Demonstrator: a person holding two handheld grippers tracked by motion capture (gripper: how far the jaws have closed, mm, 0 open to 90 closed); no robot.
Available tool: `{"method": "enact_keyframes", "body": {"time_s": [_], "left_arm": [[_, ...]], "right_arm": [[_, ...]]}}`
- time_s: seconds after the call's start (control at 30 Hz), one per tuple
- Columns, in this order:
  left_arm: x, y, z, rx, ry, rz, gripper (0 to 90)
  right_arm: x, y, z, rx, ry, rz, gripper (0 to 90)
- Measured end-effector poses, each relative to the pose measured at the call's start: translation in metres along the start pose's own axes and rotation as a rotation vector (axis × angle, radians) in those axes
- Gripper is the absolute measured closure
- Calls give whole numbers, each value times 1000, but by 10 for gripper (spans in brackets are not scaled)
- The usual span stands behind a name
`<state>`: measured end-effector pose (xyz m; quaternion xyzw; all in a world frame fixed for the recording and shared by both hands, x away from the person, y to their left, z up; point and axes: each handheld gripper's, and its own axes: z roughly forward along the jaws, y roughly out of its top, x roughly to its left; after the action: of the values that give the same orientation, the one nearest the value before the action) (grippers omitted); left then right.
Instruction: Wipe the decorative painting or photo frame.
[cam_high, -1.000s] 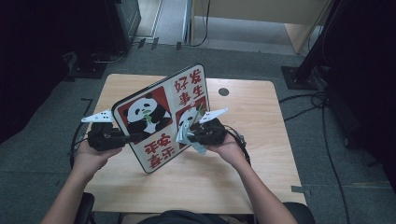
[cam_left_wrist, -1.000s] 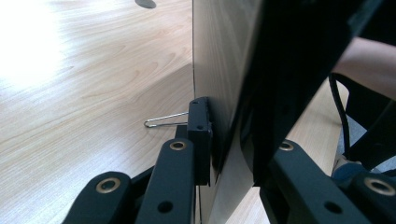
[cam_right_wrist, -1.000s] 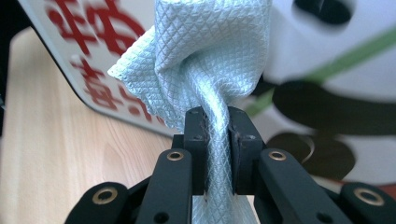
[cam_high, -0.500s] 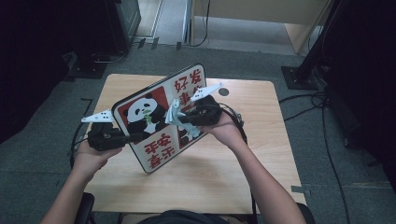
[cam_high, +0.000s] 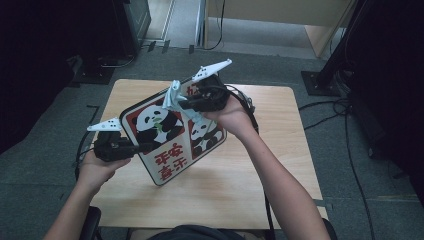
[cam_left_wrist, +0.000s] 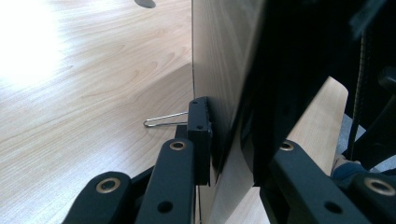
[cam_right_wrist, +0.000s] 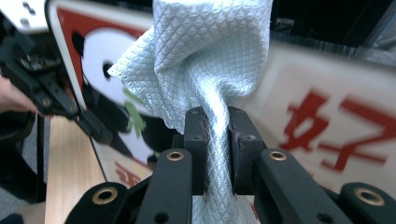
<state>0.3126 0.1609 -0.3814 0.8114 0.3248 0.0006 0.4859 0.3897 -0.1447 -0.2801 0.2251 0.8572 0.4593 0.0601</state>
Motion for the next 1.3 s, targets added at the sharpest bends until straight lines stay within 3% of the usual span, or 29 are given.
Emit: {"method": "enact_keyframes", "body": {"time_s": [0.17,0.37,1.3], "left_arm": [[1,-1,0,-1,-7,-4,787],[0,0,0,0,3,5,794],[-1,0,0,0,8,7,796]], "right_arm": [[3,11,3,-2,-5,-8,802],[3,11,5,-13,2,-8,802],[8,-24,22,-19,9,-5,802]]}}
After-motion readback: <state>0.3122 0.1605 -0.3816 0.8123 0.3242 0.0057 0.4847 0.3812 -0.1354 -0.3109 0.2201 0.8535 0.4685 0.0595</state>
